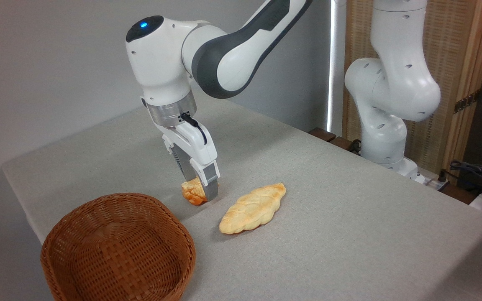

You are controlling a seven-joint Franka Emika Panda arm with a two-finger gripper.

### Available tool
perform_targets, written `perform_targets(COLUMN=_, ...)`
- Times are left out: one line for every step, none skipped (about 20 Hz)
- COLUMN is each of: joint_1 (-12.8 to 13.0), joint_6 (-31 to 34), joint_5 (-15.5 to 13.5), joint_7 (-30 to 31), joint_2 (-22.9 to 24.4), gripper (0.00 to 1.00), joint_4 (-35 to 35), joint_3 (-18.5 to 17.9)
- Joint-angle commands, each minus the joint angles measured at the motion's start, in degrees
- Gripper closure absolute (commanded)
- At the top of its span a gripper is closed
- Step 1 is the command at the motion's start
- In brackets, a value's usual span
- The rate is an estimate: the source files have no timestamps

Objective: Put bread into the basket

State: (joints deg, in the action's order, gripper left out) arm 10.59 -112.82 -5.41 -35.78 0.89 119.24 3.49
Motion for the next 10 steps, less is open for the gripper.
perform_targets(joint_1=0.13, joint_6=-1.09, joint_5=0.67, joint_7=-0.52, joint_2=-0.27, gripper=0.00, joint_4=0.47, joint_3=-0.06)
perform_targets(joint_1=0.13, joint_6=-1.09, joint_5=0.67, joint_7=-0.52, joint_2=-0.27, gripper=0.00, joint_4=0.47, joint_3=0.03)
perform_targets(joint_1=0.22, joint_6=-1.09, joint_5=0.67, joint_7=-0.52, joint_2=-0.36, gripper=0.00, joint_4=0.47, joint_3=0.03)
perform_targets(joint_1=0.74, joint_6=-1.09, joint_5=0.67, joint_7=-0.52, joint_2=-0.45, gripper=0.00, joint_4=0.47, joint_3=0.03)
perform_targets(joint_1=1.09, joint_6=-1.09, joint_5=0.67, joint_7=-0.52, joint_2=-0.54, gripper=0.00, joint_4=0.47, joint_3=-0.06)
perform_targets(joint_1=1.10, joint_6=-1.09, joint_5=0.67, joint_7=-0.34, joint_2=-0.54, gripper=0.00, joint_4=0.38, joint_3=0.03)
perform_targets(joint_1=1.10, joint_6=-1.18, joint_5=0.67, joint_7=-0.34, joint_2=-0.54, gripper=0.00, joint_4=0.47, joint_3=0.03)
perform_targets(joint_1=1.18, joint_6=-1.27, joint_5=0.67, joint_7=-0.34, joint_2=-0.80, gripper=0.00, joint_4=0.47, joint_3=0.03)
perform_targets(joint_1=1.27, joint_6=-1.53, joint_5=0.67, joint_7=-0.34, joint_2=-1.06, gripper=0.00, joint_4=0.47, joint_3=0.03)
perform_targets(joint_1=1.36, joint_6=-1.62, joint_5=0.58, joint_7=-0.34, joint_2=-1.15, gripper=0.00, joint_4=0.38, joint_3=0.03)
